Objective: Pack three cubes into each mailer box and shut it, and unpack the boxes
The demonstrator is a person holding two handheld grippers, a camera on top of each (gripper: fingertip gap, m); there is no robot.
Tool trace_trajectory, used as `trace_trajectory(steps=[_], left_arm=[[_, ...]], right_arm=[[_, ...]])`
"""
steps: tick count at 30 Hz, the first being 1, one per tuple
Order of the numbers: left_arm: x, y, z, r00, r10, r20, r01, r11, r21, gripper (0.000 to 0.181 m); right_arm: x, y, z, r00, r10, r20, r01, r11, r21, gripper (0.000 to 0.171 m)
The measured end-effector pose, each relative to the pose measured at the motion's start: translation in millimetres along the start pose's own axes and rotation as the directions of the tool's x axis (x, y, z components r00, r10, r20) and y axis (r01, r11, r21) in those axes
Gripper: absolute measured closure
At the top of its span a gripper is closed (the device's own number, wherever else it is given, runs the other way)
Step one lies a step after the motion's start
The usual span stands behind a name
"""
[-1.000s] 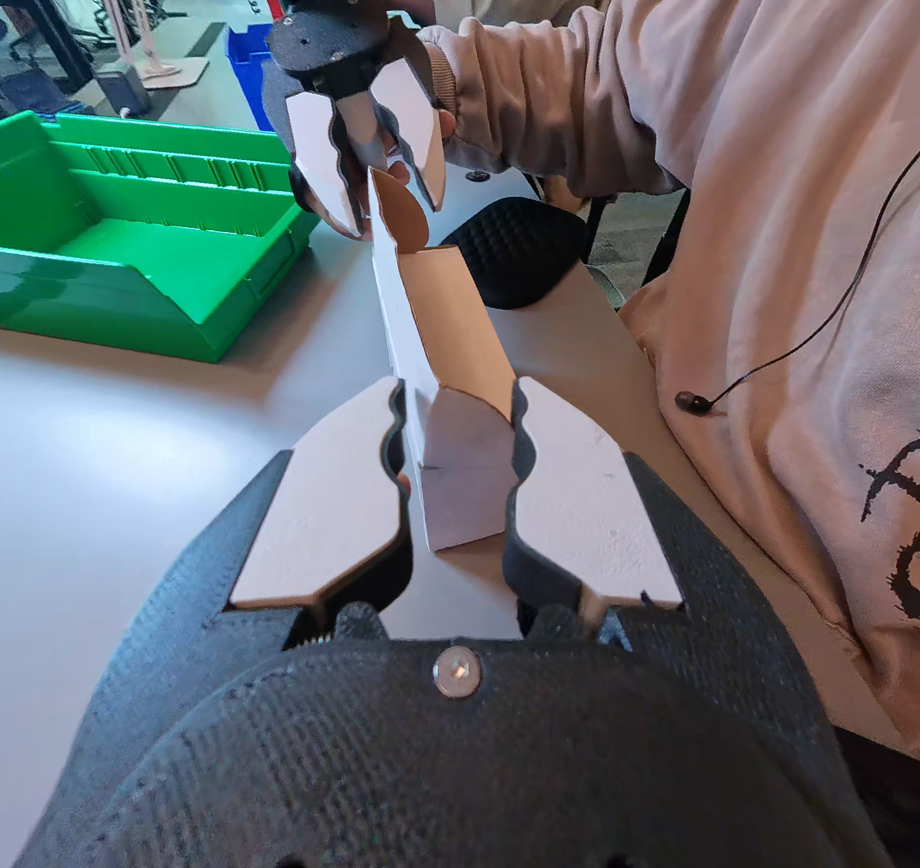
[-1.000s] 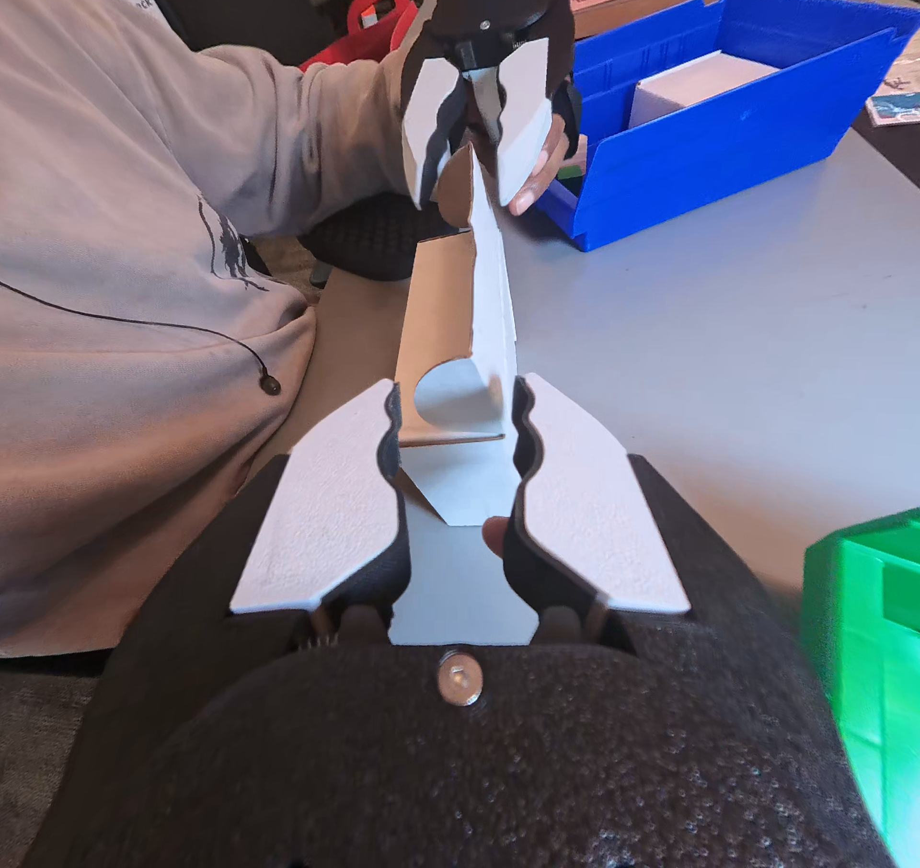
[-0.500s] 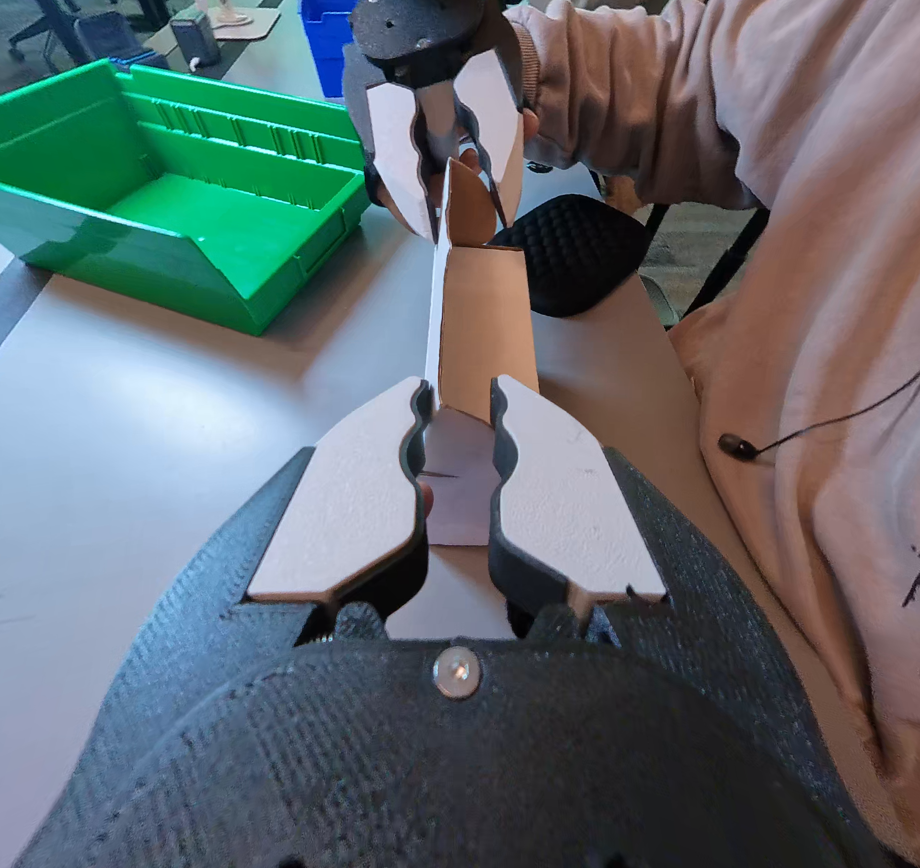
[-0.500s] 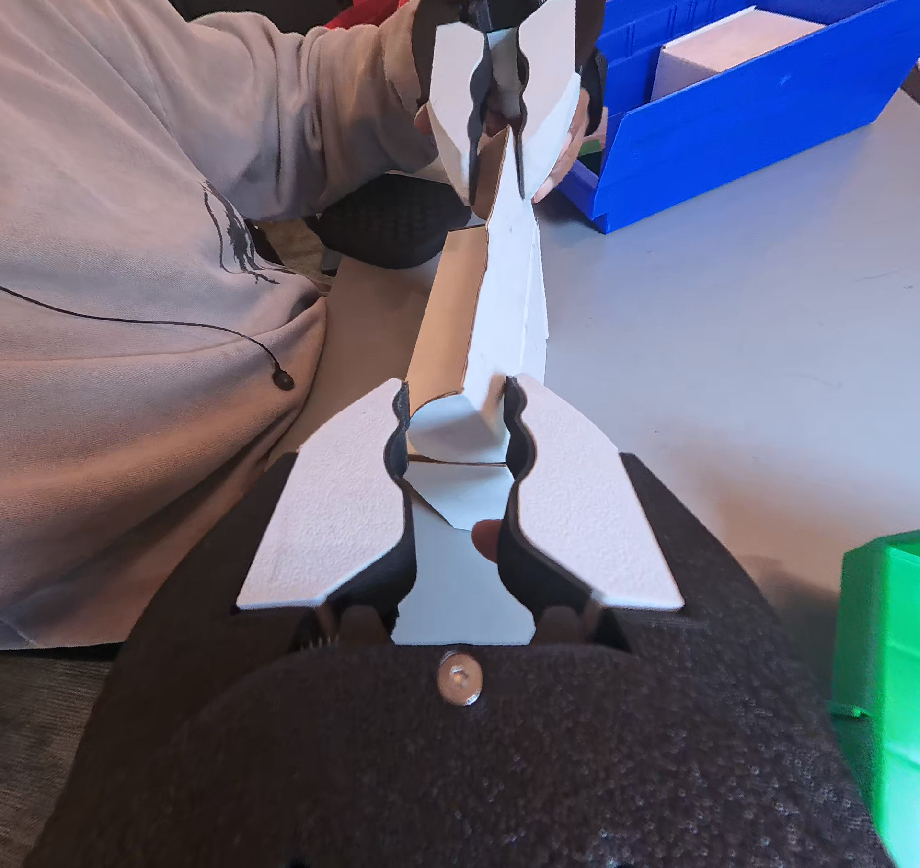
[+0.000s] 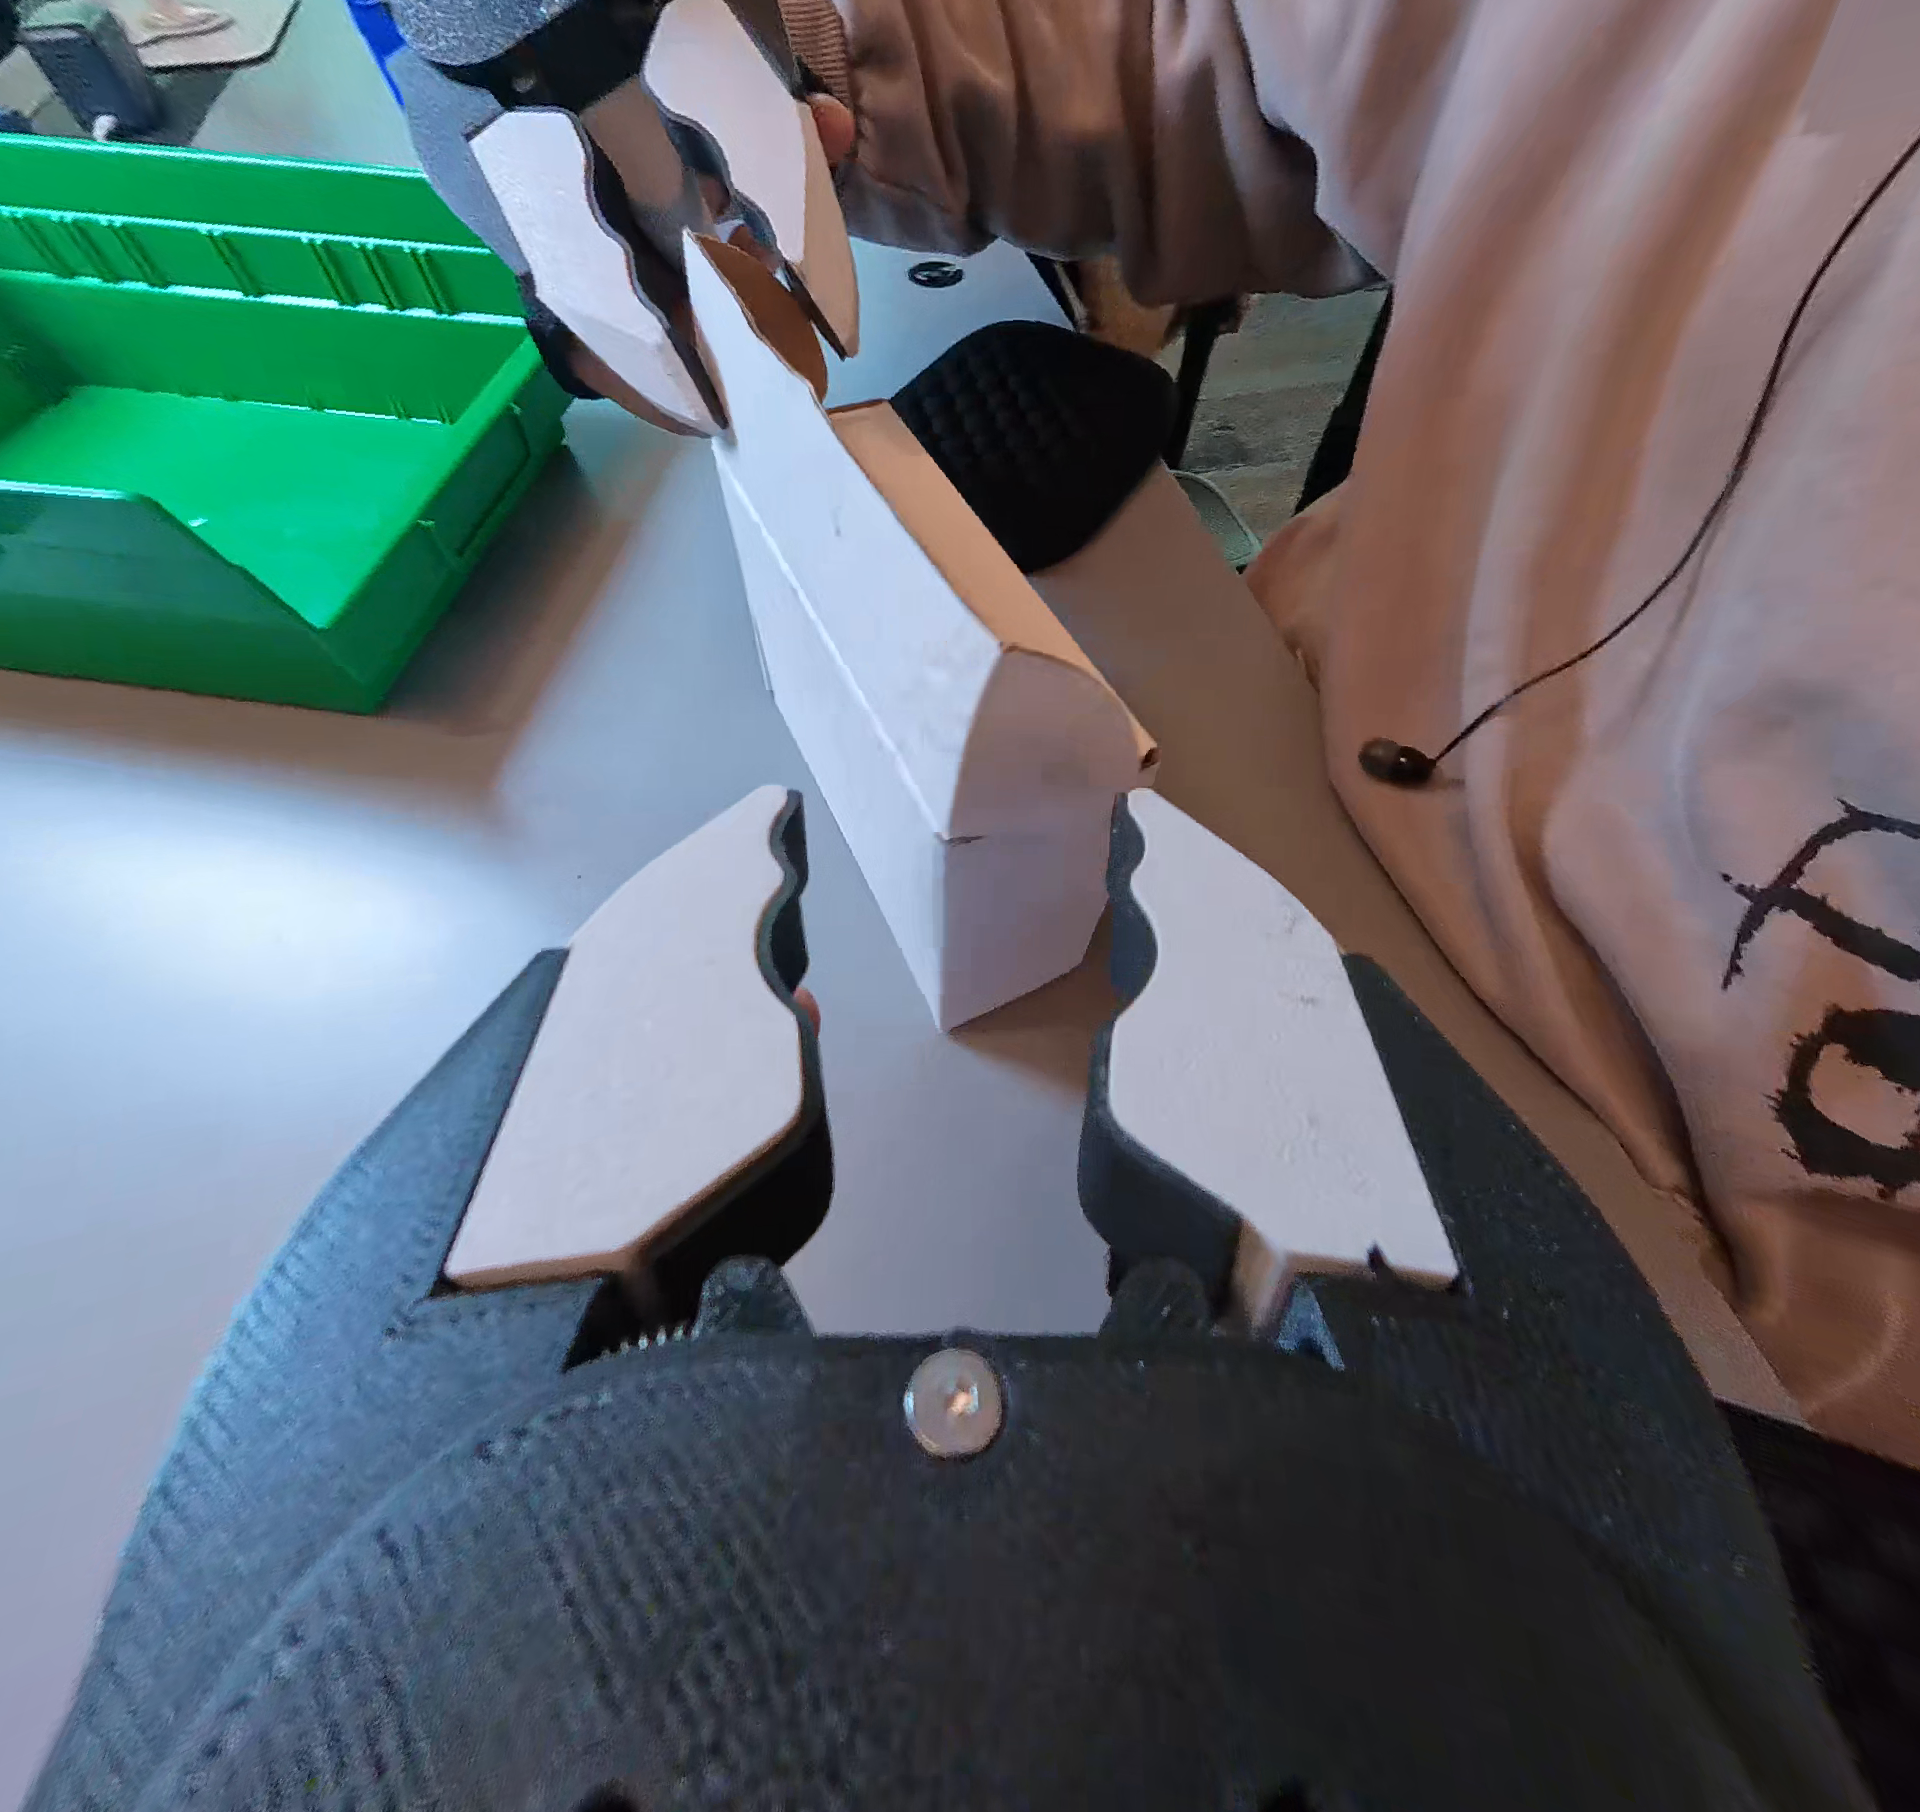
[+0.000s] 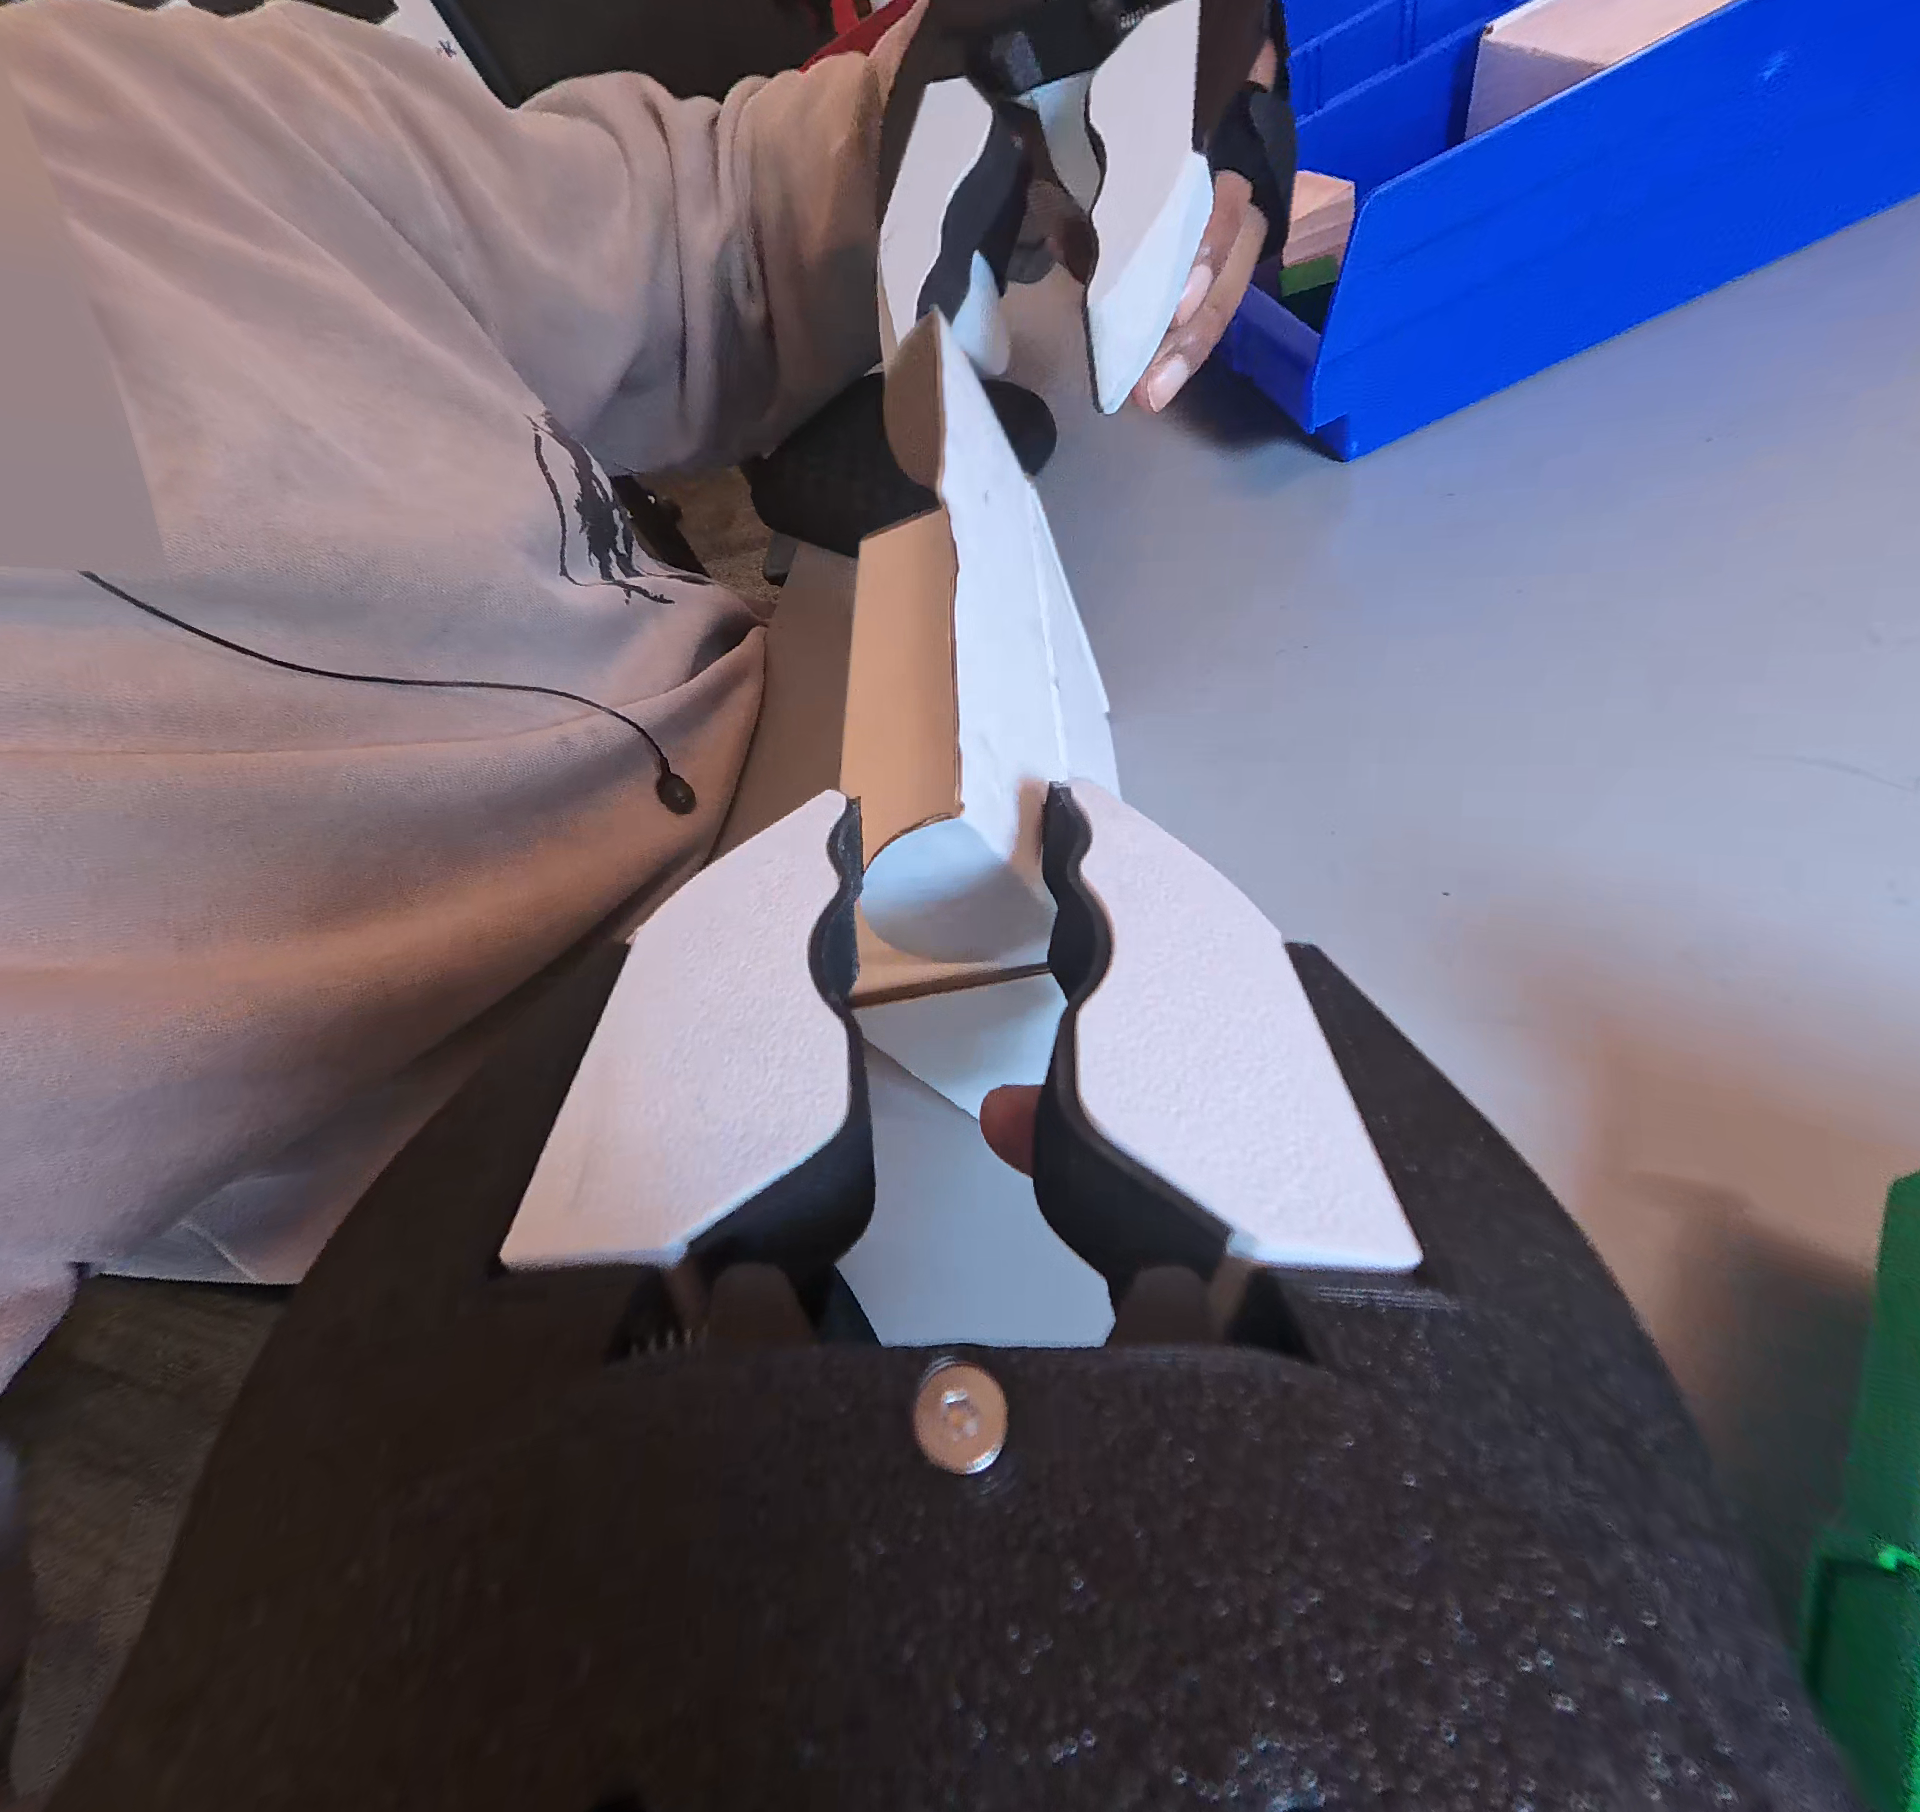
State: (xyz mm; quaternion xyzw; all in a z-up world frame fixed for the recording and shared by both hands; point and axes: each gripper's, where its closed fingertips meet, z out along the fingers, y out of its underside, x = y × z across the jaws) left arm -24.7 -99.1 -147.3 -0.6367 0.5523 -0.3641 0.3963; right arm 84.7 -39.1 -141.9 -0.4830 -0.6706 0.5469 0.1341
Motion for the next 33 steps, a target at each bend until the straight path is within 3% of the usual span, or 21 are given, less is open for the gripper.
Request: trace_trajectory(steps=[6,9,14,19,33], left_arm=[[17,-7,16,0.996,0.043,-0.074,-0.045,0.999,-0.028,0.124],[15,-15,18,0.999,0.042,-0.017,-0.042,0.999,0.014,0.138],[1,-15,16,0.998,0.003,0.070,-0.004,1.000,0.014,0.145],[-2,-17,16,0.994,-0.075,0.073,0.071,0.996,0.057,0.147],[4,-15,15,0.997,0.001,0.072,-0.003,1.000,0.023,0.147]], right_arm=[[3,-1,2,1.000,-0.001,-0.027,0.001,1.000,0.004,0.139],[3,-1,2,0.998,0.004,-0.062,-0.003,1.000,0.014,0.139],[-2,0,3,0.994,-0.009,-0.106,0.010,1.000,0.012,0.139],[-6,1,4,0.991,0.004,-0.134,0.001,0.999,0.032,0.138],[-15,7,6,0.994,-0.062,-0.092,0.059,0.998,-0.037,0.136]])
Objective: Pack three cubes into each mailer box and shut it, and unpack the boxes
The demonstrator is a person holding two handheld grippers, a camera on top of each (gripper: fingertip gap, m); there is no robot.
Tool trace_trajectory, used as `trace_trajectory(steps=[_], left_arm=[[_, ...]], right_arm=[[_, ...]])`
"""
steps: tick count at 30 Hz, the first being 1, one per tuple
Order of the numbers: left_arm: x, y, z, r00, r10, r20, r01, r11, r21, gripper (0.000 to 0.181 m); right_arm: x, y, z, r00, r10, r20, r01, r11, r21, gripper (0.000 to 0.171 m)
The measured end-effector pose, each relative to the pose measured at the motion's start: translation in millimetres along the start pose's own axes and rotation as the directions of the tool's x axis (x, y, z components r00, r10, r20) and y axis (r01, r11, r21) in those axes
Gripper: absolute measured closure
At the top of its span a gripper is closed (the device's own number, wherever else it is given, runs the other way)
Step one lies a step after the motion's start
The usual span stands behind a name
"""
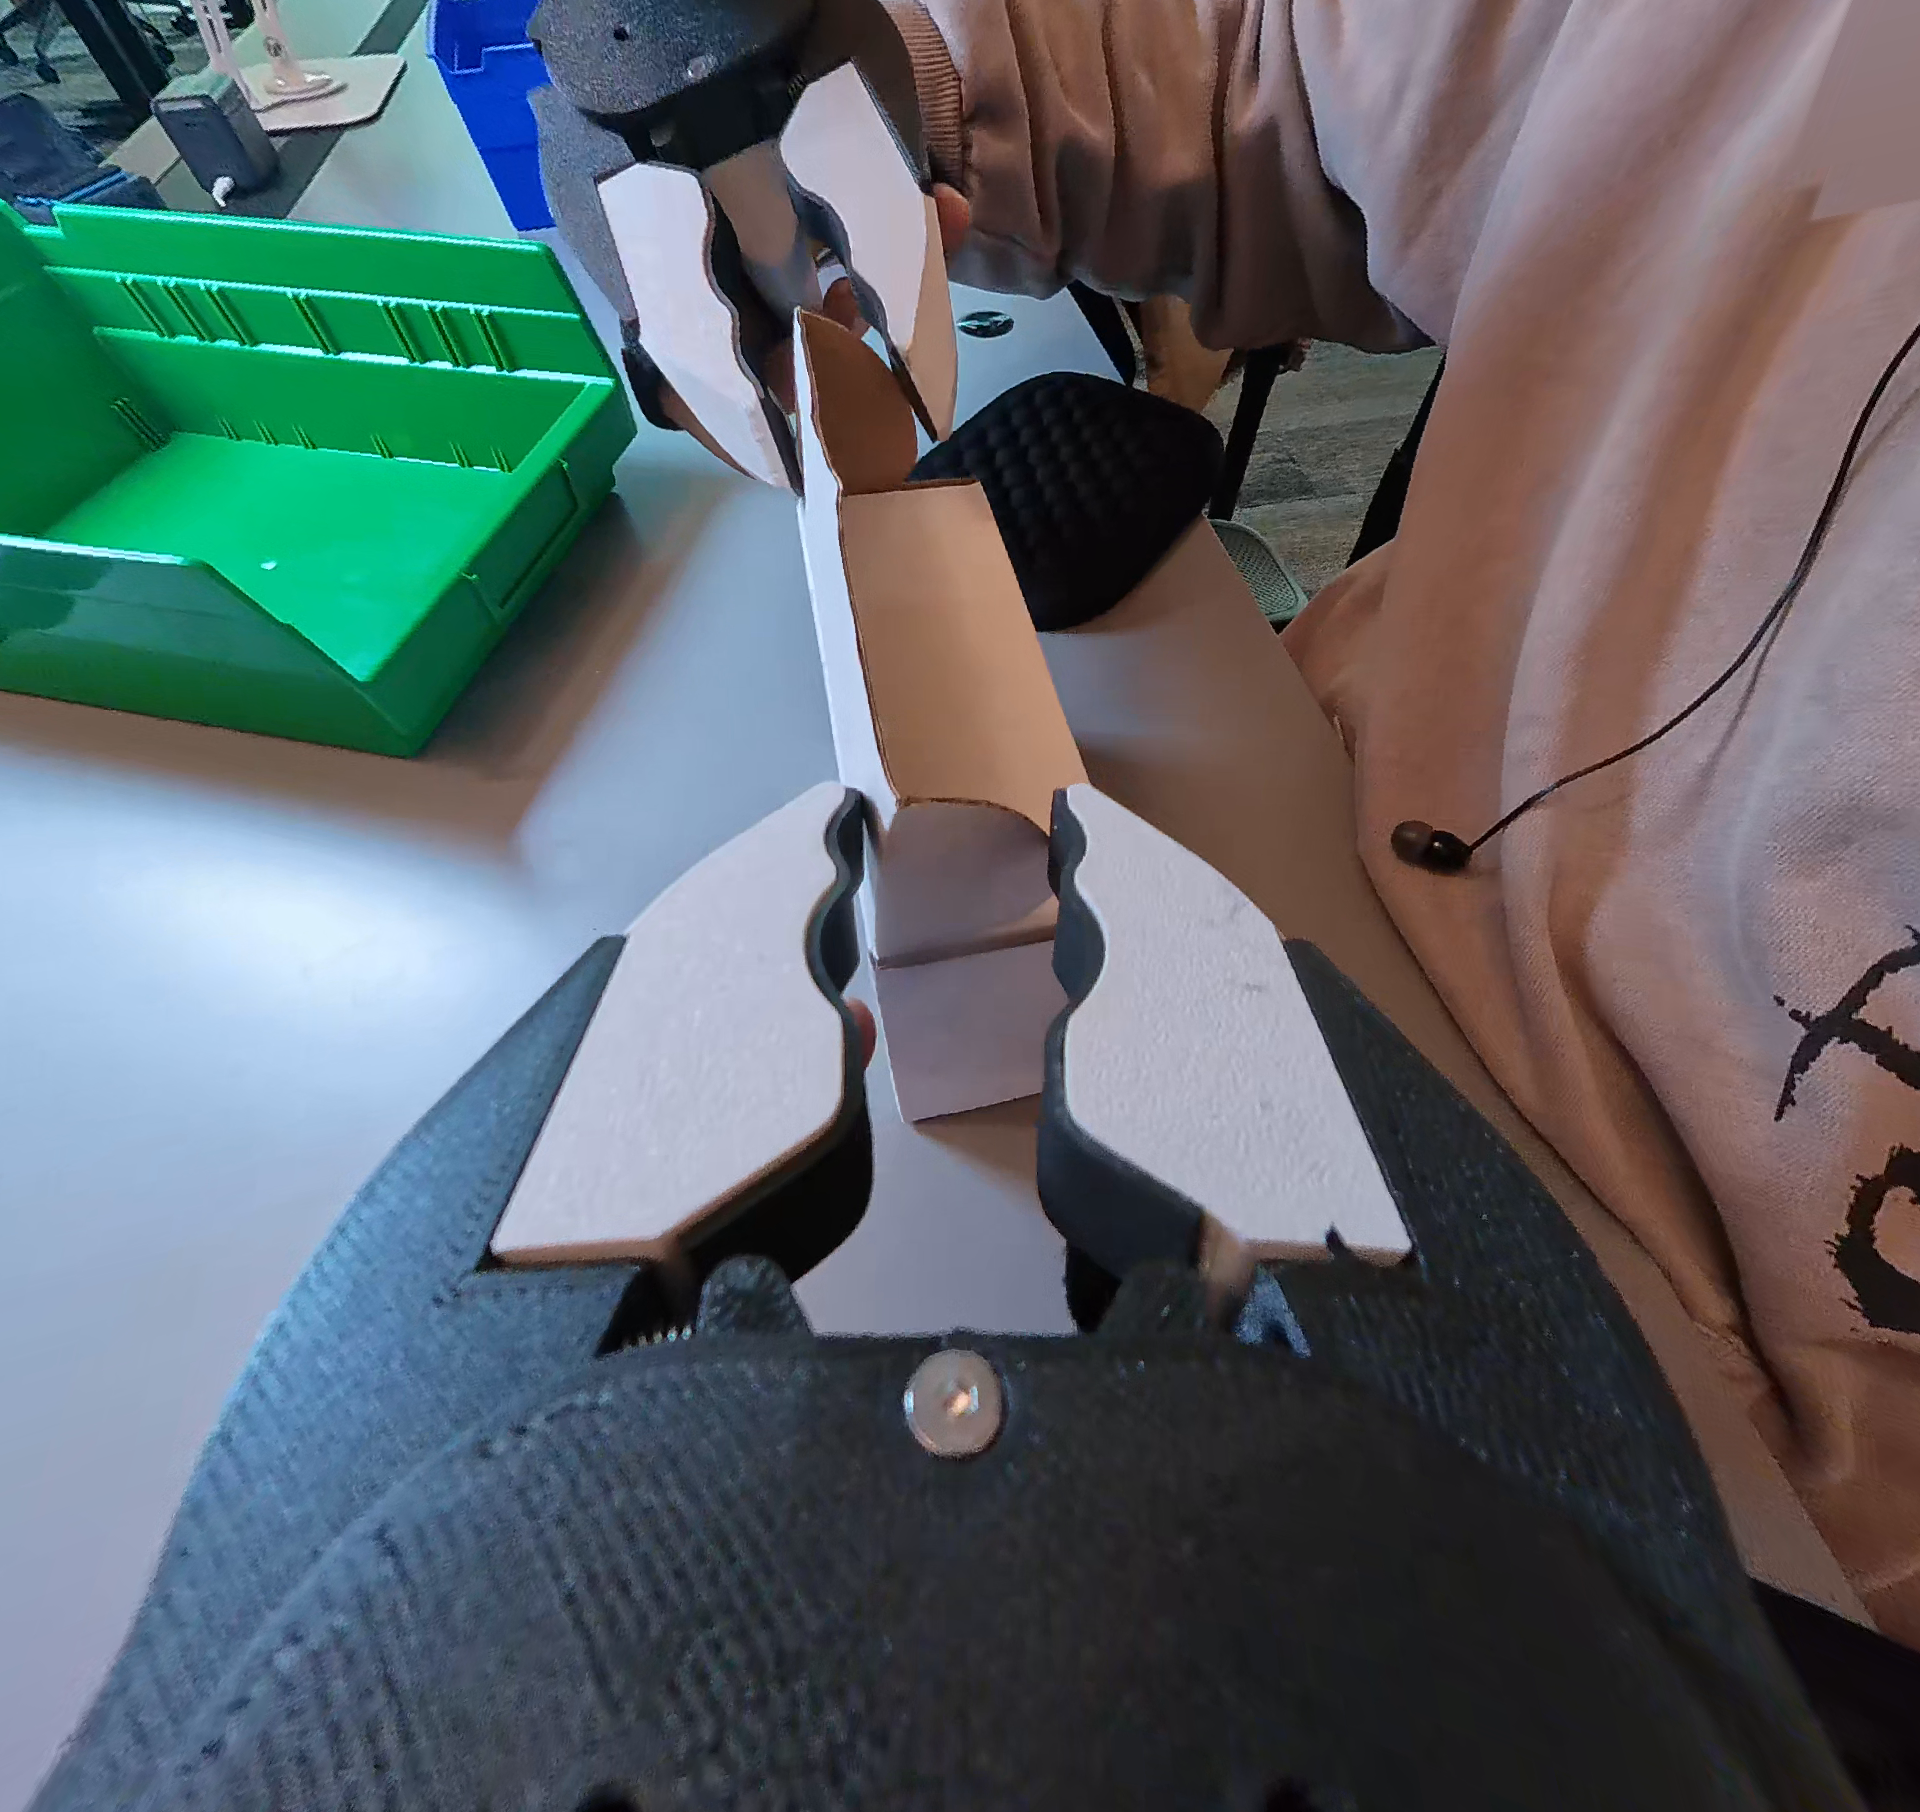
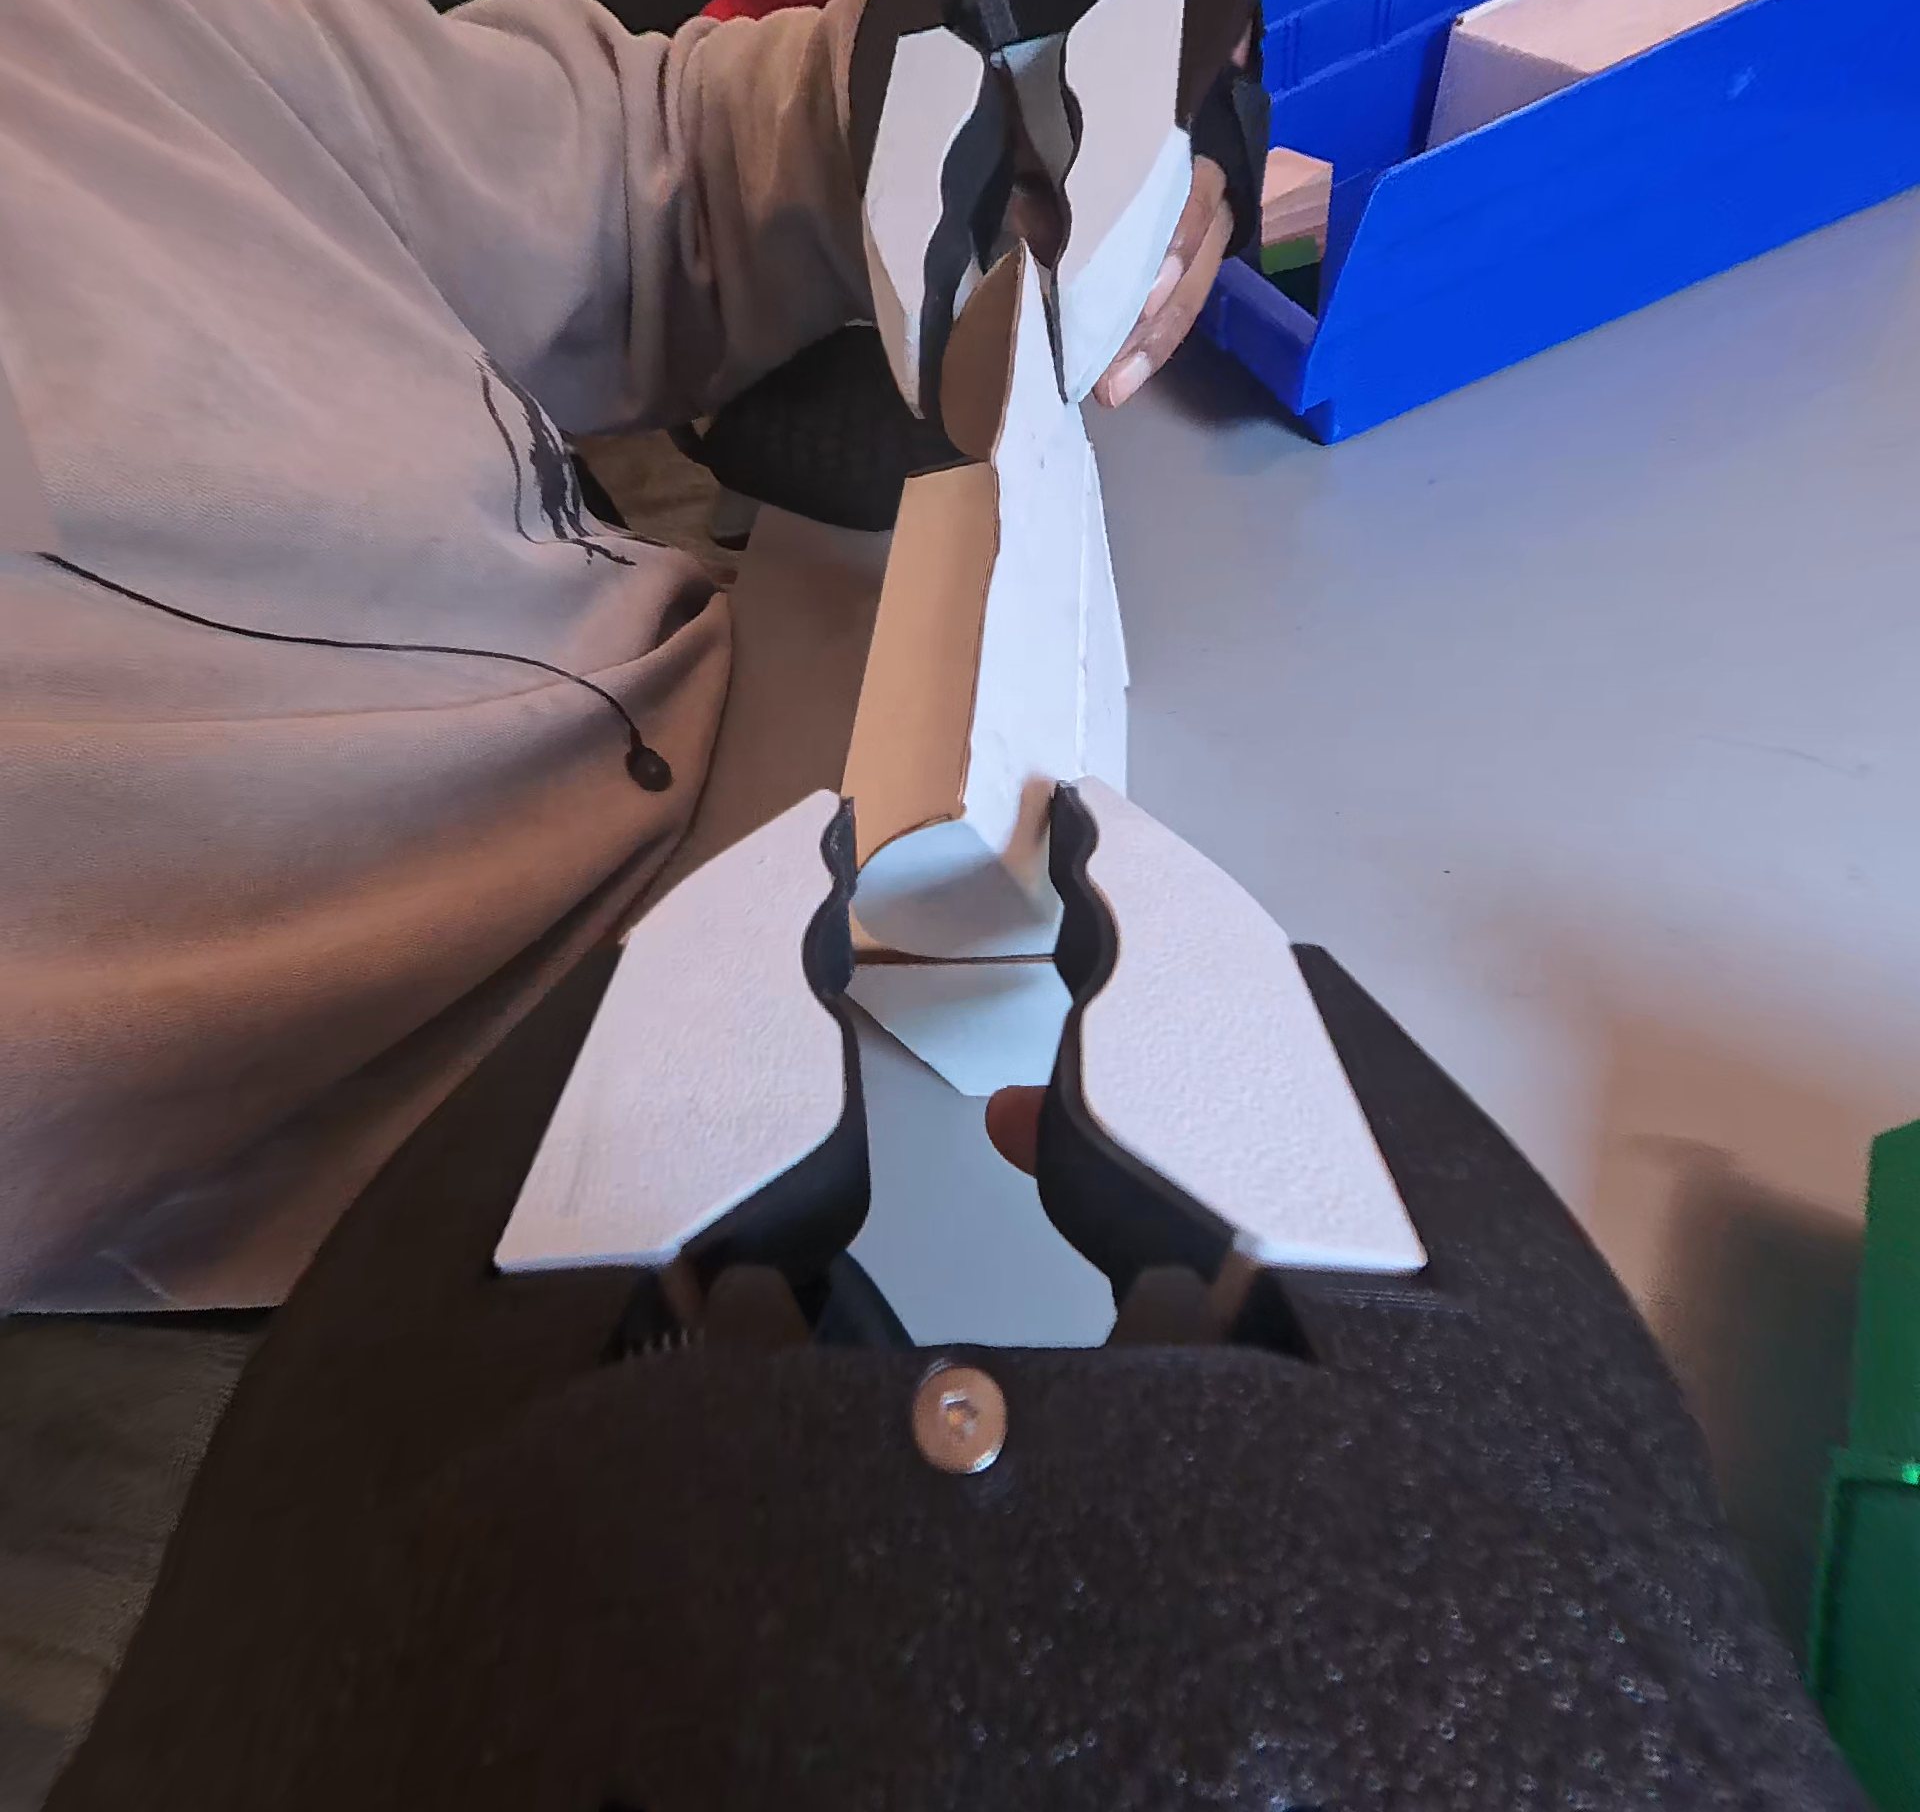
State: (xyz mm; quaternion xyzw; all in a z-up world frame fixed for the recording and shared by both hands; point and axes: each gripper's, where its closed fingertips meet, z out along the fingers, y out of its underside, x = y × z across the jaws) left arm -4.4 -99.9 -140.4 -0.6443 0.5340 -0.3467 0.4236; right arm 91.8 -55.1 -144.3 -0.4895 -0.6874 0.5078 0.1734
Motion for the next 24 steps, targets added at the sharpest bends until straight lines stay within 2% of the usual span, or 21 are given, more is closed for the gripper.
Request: trace_trajectory(steps=[6,9,13,17,19,24], left_arm=[[4,3,-1,1.000,0.024,-0.008,-0.024,0.999,-0.034,0.147],[7,9,2,0.996,0.081,0.025,-0.079,0.995,-0.064,0.146],[12,16,5,0.978,0.179,0.108,-0.170,0.981,-0.095,0.142],[22,10,-3,0.961,0.212,0.177,-0.196,0.975,-0.108,0.124],[31,0,-7,0.944,0.253,0.211,-0.236,0.966,-0.102,0.125],[32,6,4,0.869,0.377,0.321,-0.318,0.922,-0.223,0.125]], right_arm=[[-2,2,4,0.994,-0.083,-0.069,0.082,0.997,-0.016,0.136],[-3,6,6,0.973,-0.184,-0.139,0.177,0.982,-0.062,0.135],[-5,14,9,0.906,-0.342,-0.248,0.314,0.938,-0.146,0.128],[-15,13,2,0.861,-0.410,-0.301,0.367,0.911,-0.190,0.113],[-25,5,-3,0.831,-0.445,-0.334,0.406,0.895,-0.183,0.112],[-27,12,5,0.687,-0.594,-0.418,0.493,0.804,-0.332,0.113]])
